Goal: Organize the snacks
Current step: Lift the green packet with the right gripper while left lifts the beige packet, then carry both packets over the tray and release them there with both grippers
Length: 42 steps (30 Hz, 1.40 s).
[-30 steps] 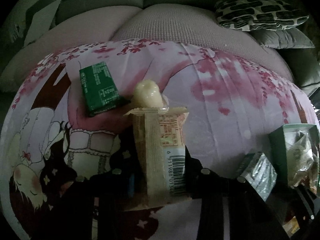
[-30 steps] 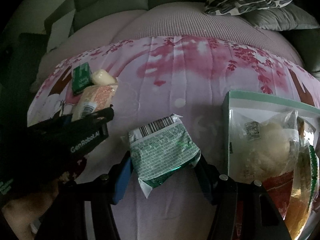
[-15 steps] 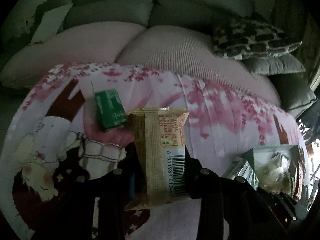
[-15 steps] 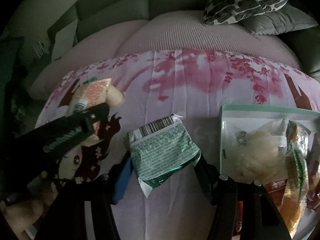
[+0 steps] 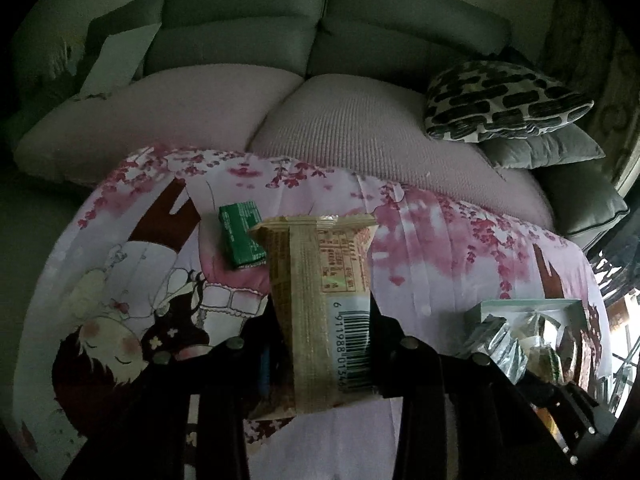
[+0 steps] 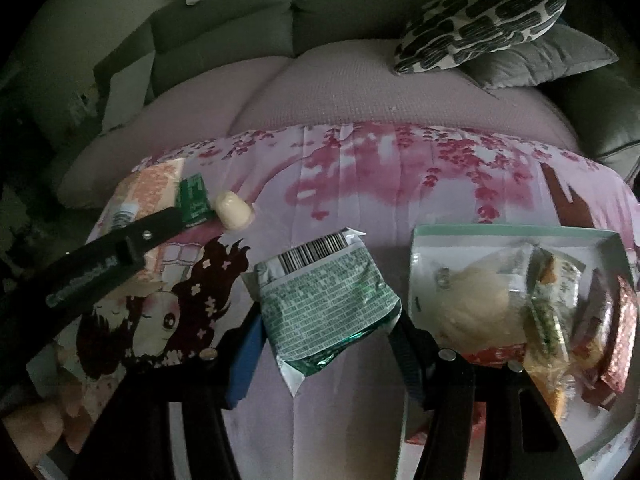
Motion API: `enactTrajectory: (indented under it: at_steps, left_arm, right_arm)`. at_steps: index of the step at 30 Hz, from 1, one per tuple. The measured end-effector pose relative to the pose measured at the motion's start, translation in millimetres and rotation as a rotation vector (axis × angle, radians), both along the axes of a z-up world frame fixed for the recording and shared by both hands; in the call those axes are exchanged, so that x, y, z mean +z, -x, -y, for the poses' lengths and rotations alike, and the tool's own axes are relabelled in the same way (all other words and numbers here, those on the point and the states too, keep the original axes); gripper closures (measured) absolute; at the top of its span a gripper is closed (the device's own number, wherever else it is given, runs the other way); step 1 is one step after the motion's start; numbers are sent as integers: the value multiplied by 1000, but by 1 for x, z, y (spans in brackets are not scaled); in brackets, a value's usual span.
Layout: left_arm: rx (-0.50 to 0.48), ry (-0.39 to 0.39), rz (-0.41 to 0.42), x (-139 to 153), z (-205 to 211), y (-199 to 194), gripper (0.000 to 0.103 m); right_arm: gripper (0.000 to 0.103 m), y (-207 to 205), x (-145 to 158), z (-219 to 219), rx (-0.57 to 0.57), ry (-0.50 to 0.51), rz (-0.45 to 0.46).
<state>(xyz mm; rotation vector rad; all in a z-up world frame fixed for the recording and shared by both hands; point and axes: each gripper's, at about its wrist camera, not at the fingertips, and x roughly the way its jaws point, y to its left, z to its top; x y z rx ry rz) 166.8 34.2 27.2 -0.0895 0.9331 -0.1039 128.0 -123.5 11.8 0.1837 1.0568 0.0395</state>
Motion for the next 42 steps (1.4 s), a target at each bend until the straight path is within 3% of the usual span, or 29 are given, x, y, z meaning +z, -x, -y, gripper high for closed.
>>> enactTrajectory:
  at_steps: [5,19,32,42]
  left_arm:
    - [-20,1,25,9,3,5,65]
    - [-106,29,92,36,31,19,65]
    - [-252,63,110,46,80,31,65]
    - [-379,47,94,41,129,47,65]
  right_arm:
    - [40,6,10,9,-30,40,18]
    - [40,13,29,41,-98,34,49]
    - [40,24,40,136,-340,5,52]
    - [40,45,34,206,-518,-25,30]
